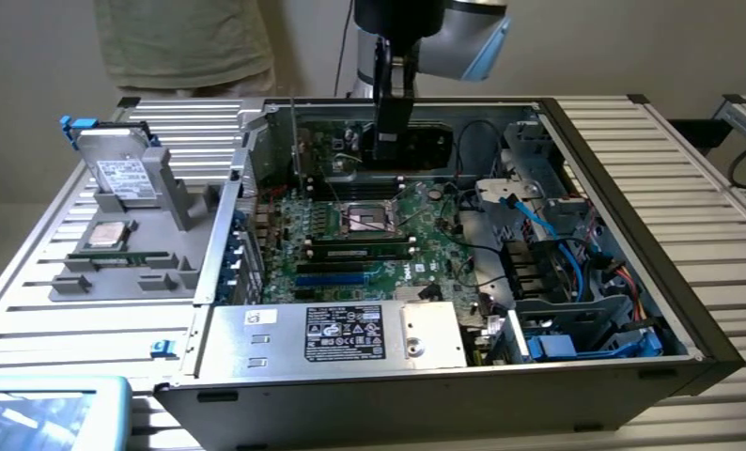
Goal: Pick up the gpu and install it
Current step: 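Insert the gpu into the slot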
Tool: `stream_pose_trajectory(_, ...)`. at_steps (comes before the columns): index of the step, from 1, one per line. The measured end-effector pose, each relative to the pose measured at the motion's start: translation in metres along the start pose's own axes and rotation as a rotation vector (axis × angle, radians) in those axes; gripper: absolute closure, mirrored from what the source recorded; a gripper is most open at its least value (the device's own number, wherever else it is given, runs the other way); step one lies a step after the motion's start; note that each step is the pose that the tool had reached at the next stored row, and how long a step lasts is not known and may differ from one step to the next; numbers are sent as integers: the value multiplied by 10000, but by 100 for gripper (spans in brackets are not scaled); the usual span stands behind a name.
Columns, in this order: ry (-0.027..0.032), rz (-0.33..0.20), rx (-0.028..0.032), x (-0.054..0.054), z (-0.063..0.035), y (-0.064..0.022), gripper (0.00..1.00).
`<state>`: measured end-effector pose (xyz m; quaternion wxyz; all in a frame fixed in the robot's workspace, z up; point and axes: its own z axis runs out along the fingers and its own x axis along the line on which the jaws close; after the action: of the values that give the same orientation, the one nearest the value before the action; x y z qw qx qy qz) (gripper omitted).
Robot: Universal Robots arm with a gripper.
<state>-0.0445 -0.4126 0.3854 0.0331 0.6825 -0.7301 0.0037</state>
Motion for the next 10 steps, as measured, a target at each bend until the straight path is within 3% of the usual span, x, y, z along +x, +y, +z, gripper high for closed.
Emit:
stream_pose_trajectory(6,0,0,-3,51,117,109,71)
stream_pose_trajectory(10,-1,-1,-2,104,195,131,71)
